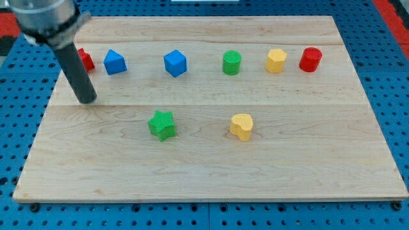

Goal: Move the green star to the bottom left of the cube

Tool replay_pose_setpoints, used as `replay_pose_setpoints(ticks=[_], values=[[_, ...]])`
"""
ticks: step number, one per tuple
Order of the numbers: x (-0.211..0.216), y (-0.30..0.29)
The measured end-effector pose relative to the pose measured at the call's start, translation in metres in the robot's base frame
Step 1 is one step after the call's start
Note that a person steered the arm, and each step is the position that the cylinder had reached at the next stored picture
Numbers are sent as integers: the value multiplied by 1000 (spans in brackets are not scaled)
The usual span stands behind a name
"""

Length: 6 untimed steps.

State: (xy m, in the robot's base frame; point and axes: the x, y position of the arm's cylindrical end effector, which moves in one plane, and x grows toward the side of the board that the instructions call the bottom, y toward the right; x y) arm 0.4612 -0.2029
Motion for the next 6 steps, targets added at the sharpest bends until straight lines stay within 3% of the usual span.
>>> replay_pose_setpoints(ticks=[1,2,4,6], values=[[91,10],[106,87],[47,107],[47,128]])
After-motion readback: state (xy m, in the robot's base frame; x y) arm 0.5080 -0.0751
